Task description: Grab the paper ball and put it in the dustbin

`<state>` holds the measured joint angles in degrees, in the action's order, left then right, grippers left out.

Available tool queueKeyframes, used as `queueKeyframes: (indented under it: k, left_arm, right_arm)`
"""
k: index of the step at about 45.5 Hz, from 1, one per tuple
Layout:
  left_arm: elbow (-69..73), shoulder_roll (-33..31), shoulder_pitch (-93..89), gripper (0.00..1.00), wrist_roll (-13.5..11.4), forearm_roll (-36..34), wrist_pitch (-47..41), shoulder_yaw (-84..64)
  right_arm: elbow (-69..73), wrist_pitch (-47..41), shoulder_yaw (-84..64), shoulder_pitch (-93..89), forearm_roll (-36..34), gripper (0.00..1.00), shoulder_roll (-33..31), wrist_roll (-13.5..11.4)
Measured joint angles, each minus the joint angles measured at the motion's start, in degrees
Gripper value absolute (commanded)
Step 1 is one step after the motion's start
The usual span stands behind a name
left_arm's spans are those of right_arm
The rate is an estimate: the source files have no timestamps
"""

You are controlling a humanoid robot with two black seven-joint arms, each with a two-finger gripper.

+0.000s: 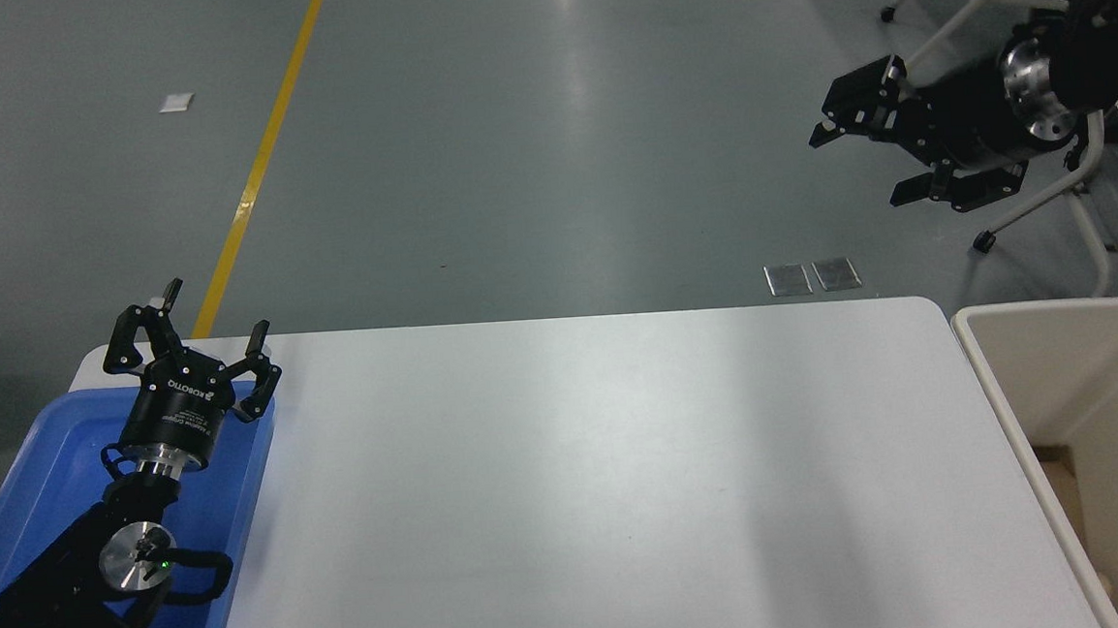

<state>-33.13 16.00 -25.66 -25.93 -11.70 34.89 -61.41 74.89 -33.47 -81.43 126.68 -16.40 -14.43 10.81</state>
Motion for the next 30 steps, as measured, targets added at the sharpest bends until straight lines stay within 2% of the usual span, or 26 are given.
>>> queueKeyframes:
  k: [30]
  left_arm:
    - [0.0, 0.0, 0.0, 0.98, 0.0, 0.0, -0.1, 0.0]
  right_arm:
    - [7.7, -3.4, 3.4, 6.8, 4.4, 1.00, 2.6, -0.7]
